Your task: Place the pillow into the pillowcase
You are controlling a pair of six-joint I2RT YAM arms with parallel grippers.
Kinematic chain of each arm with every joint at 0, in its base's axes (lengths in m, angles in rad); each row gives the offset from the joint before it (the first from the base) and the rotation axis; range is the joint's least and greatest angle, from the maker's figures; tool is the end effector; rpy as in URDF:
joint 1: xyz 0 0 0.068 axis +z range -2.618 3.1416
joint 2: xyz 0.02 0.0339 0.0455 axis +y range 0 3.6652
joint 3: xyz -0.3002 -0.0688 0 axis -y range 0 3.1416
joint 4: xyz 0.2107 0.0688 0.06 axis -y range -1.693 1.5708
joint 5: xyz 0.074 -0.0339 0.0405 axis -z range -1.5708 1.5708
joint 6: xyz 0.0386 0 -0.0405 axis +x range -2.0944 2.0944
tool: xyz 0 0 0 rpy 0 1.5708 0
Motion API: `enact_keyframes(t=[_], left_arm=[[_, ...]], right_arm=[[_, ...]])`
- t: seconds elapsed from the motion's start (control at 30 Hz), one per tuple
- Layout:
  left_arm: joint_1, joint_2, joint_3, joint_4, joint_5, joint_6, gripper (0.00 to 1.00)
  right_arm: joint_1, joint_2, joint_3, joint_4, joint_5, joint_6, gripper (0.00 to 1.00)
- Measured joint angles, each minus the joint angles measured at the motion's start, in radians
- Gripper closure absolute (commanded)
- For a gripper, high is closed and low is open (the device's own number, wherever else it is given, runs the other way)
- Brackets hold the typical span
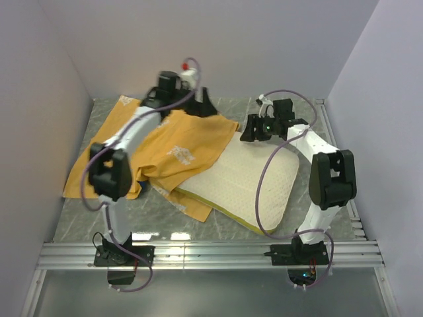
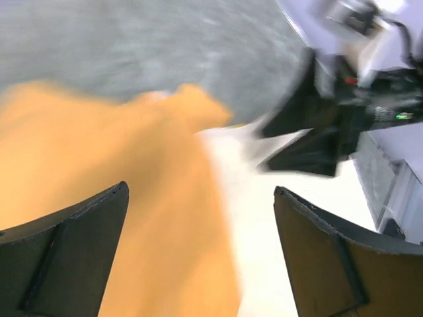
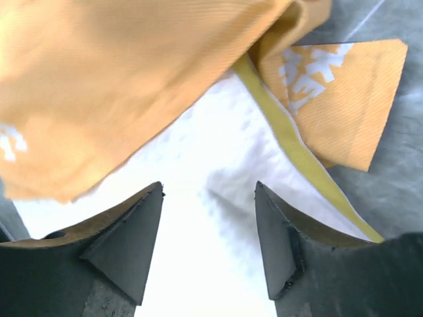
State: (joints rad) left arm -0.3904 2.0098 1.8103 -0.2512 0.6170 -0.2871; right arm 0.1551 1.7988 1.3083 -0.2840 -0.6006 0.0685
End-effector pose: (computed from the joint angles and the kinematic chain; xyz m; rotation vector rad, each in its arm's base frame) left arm 0.4178 -0.1961 0.3563 0.5149 2.0260 -1.0432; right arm 0.3697 0.0799 0.2856 -0.3979 2.2794 0.8138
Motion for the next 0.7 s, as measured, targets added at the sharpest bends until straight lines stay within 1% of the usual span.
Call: enact_keyframes(t=[0.07,0.1,0.17,0.2,0.27,0.3,0.37,0.43,0.47,0.57,0.7], left_arm=[[0.118,-0.151,-0.069,-0.095,-0.02,0.069,0.04],[0.166,-0.205,-0.094,-0.124,-0.031,0.093,0.07],[0.306,-0.343,-0.169,-0.188,-0.09,0.145,0.1],[0.373,-0.398,-0.201,-0.225,-0.119,0.167,0.15],[0.482,-0.468,-0.253,-0.29,-0.183,0.202,0.2],[0.52,-0.484,-0.281,-0.312,-0.21,0.224,0.23],[0.57,-0.485,-0.35,-0.345,-0.261,0.252,0.27],[0.6,-0.444,-0.423,-0.378,-0.303,0.267,0.37],[0.61,-0.417,-0.452,-0.394,-0.318,0.272,0.44],[0.633,-0.32,-0.536,-0.426,-0.356,0.28,0.49],[0.64,-0.212,-0.592,-0.431,-0.41,0.276,0.62]], right_arm=[[0.029,-0.042,0.023,-0.075,0.028,-0.059,0.33],[0.058,-0.075,0.035,-0.116,0.048,-0.098,0.33],[0.134,-0.145,0.055,-0.194,0.087,-0.17,0.35],[0.179,-0.178,0.063,-0.224,0.106,-0.202,0.37],[0.259,-0.225,0.064,-0.271,0.13,-0.256,0.42],[0.291,-0.241,0.059,-0.293,0.137,-0.275,0.48],[0.32,-0.248,0.04,-0.331,0.148,-0.301,0.5],[0.319,-0.234,0.008,-0.361,0.164,-0.317,0.51],[0.317,-0.22,-0.015,-0.377,0.175,-0.325,0.51],[0.317,-0.182,-0.056,-0.41,0.196,-0.338,0.51],[0.328,-0.147,-0.108,-0.441,0.201,-0.351,0.49]])
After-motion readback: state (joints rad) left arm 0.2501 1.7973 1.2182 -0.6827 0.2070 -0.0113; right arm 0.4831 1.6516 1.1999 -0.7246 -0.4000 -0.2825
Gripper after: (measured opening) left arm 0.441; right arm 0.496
